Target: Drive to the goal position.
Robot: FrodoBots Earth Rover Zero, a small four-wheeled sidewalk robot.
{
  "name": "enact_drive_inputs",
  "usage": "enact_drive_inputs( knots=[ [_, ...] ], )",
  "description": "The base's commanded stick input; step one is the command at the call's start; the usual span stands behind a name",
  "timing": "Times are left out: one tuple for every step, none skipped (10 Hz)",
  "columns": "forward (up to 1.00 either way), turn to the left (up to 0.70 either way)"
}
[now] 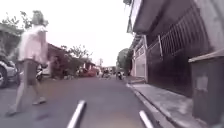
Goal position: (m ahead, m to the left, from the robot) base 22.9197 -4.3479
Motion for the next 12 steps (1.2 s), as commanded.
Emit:
enact_drive_inputs(
  knots=[
    [1.0,-0.05],
    [1.0,0.0],
    [1.0,0.0],
    [1.0,0.0],
    [1.0,0.0],
    [1.0,0.0],
    [1.0,0.0],
    [1.0,0.0],
    [1.0,0.0],
    [1.0,0.0],
    [1.0,0.0],
    [1.0,0.0]
  ],
)
